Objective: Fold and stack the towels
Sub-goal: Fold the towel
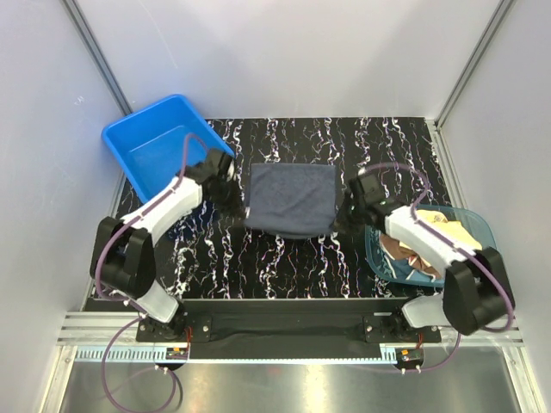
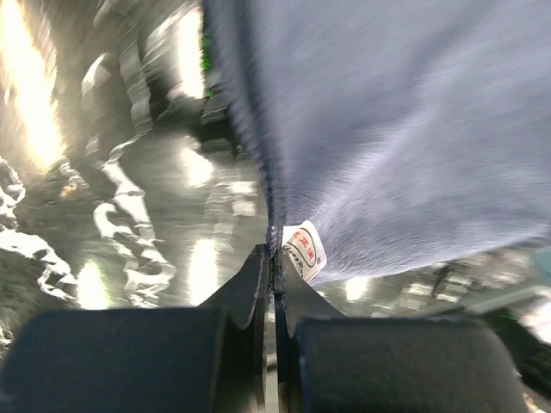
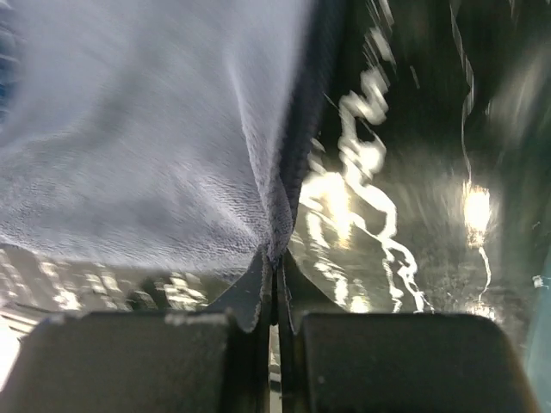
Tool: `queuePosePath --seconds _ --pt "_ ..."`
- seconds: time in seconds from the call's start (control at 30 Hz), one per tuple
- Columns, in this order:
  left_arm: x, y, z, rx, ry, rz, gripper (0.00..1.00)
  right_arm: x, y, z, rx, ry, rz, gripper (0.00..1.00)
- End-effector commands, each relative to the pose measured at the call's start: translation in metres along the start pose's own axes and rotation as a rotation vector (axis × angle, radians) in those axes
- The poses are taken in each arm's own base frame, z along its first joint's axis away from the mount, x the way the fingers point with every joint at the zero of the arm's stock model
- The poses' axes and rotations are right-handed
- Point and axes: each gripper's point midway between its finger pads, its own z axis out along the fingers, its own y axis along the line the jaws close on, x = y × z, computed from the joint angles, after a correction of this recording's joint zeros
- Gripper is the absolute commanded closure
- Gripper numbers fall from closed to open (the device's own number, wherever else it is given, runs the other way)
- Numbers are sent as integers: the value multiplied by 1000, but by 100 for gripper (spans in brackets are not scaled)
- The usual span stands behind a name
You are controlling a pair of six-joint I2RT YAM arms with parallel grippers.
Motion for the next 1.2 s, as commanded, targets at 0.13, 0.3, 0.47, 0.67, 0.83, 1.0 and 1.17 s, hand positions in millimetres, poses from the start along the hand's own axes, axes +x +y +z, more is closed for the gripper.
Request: queuePosePath --seconds 0.13,0.3,0.47,0.67,0.83,1.0,1.17 --pt "-121 -122 -127 333 -333 25 100 -145 79 -97 -60 -410 -159 100" --pt "-214 -174 -167 574 -422 -57 100 -265 135 -133 -125 -571 -211 100" --pt "-270 -228 -210 897 -480 -68 100 -339 169 -154 -201 -642 -281 100" --pt "-250 -216 -214 834 -479 -61 100 -309 160 -160 -220 -569 -267 100" --pt "-168 -156 -142 658 -336 -45 100 -214 89 -117 -121 -356 -192 100" --pt "-71 -93 -63 463 -187 -45 100 -121 38 -63 -100 -129 -142 100" --pt "14 -28 -6 263 -42 -68 100 -12 4 -10 -18 116 -129 100"
